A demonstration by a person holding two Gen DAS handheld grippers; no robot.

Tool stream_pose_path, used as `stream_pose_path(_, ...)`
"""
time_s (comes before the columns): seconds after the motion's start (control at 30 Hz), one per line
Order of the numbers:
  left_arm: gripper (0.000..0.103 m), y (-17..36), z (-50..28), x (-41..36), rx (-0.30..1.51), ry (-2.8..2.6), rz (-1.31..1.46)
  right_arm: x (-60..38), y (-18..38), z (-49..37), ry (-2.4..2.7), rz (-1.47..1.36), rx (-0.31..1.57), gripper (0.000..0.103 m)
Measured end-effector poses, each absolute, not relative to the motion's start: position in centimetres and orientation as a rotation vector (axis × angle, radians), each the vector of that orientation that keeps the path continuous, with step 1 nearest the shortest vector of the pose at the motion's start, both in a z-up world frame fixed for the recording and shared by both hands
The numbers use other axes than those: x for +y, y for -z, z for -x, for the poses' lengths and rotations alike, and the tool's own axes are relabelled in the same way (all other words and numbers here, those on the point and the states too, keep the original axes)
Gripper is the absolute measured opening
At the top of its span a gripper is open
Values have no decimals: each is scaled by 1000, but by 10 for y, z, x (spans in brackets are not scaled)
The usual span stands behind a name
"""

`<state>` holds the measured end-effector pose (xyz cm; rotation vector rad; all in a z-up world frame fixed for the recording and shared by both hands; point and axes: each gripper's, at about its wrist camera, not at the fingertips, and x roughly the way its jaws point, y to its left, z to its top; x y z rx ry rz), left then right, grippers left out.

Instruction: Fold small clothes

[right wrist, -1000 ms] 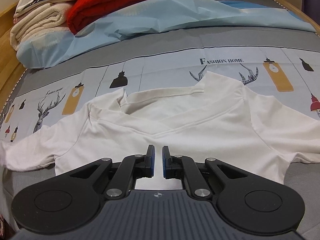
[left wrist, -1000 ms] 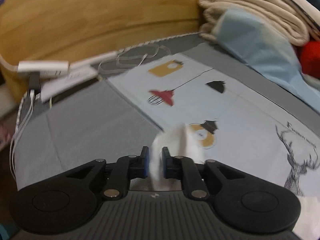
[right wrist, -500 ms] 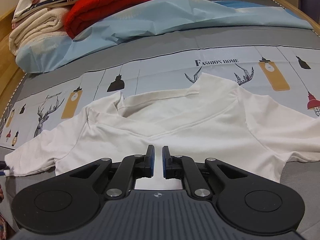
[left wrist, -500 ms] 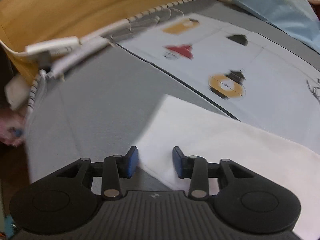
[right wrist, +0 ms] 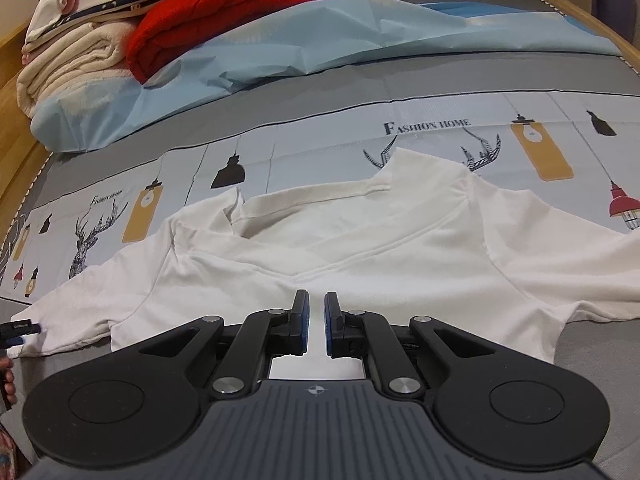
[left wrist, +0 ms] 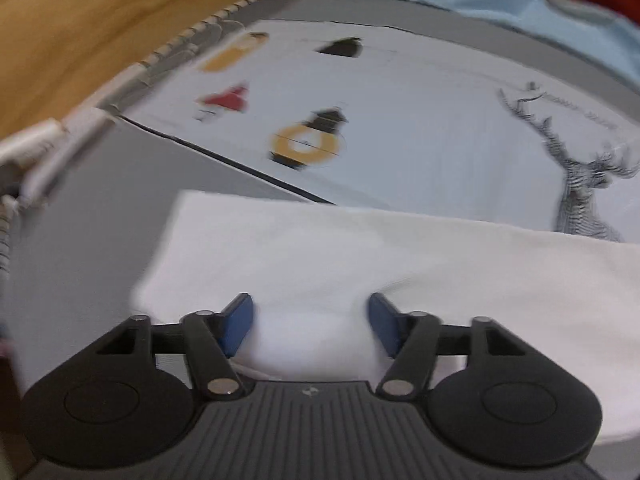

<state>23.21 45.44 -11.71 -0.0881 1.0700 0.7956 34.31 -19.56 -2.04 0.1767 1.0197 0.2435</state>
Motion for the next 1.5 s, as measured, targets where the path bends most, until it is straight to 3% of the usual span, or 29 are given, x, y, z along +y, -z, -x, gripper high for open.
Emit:
stream_pose_path(0.03, 37, 109, -239, 445, 1060, -773, 56, -198, 20, -343, -241, -178, 1019, 8)
stream_pose_path(0.23, 38, 65, -258, 353, 886, -221, 222, -212, 15, -340, -217, -185, 1001, 8)
stream_pose_path(0.33, 38, 83, -268, 307, 932, -29, 179, -221, 10, -336, -203, -188, 978, 8)
stream_pose_path(0.43, 38, 127, -272, 291, 1114, -119, 33, -243, 0, -330, -161, -232, 932, 8)
stream_pose_path(0.53, 33, 99, -270, 278, 1141, -244, 50, -275, -23, -313, -121, -286, 850, 8)
stream_pose_path(0.8, 33, -11, -182, 208, 958, -62, 91, -355, -54, -227, -56, -318, 773, 8)
stream_pose_path(0.97, 33, 12, -107, 174, 1035, -19, 228, -374, -6, -158, -68, -346, 929, 8)
stream_pose_path(1.13, 33, 72, -60, 174, 1258, -75, 272, -380, 48, -121, -12, -347, 1094, 8)
stream_pose_path(1.5, 33, 107, -37, 183, 1367, -138, 352, -374, 104, -104, 29, -250, 1274, 12)
